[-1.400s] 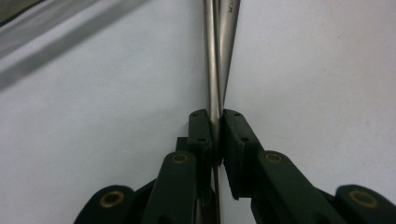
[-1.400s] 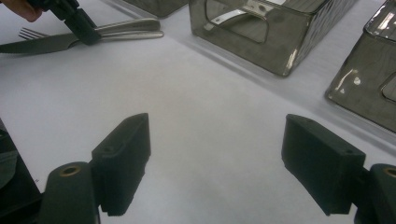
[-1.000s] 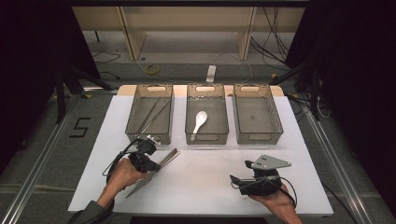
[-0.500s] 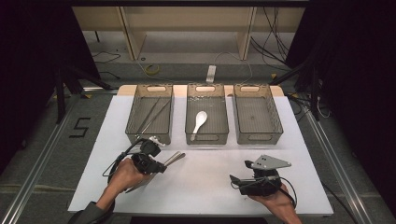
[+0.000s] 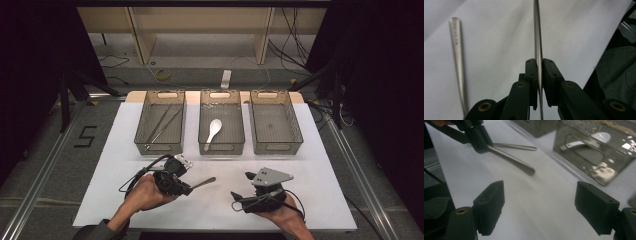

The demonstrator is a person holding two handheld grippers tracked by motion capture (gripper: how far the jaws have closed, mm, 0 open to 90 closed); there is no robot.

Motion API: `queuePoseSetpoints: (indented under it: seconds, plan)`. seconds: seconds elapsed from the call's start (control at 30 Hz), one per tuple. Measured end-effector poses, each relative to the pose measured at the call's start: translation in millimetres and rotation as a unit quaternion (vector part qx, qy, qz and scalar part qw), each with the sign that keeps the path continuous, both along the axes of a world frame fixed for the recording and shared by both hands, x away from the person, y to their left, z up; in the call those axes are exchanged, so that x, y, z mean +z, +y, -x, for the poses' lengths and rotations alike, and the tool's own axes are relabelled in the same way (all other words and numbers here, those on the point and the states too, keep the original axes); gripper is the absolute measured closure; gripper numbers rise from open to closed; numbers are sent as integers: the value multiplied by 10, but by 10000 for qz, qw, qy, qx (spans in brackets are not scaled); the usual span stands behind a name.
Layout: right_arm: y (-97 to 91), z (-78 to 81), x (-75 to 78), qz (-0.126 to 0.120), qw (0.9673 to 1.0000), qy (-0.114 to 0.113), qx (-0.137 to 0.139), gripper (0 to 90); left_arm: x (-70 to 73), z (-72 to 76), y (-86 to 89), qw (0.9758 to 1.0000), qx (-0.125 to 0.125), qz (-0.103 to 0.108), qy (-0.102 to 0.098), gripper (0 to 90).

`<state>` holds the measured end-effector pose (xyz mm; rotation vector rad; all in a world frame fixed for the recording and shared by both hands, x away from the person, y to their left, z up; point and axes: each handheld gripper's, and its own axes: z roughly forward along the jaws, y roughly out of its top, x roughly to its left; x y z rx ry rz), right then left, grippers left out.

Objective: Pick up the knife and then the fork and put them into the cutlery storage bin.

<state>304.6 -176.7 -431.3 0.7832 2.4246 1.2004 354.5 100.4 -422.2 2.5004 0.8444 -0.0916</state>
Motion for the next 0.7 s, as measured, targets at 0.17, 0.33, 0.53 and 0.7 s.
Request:
queuePoseSetpoints:
  seconds: [0.17,0.33,0.53,0.7]
  plan:
    - [224,21,-52,382,9975,-169,569,253,15,69,-123,9996,-260,48,68,821]
    - [368,1,-91,736,9926,-192,950,272,7,143,-260,9983,-582,13,101,821]
    - [502,-19,-167,1095,9863,-172,1222,311,9,198,-351,9970,-761,2,103,821]
    - [596,26,-210,1326,9796,-275,1485,395,13,217,-387,9962,-859,27,143,821]
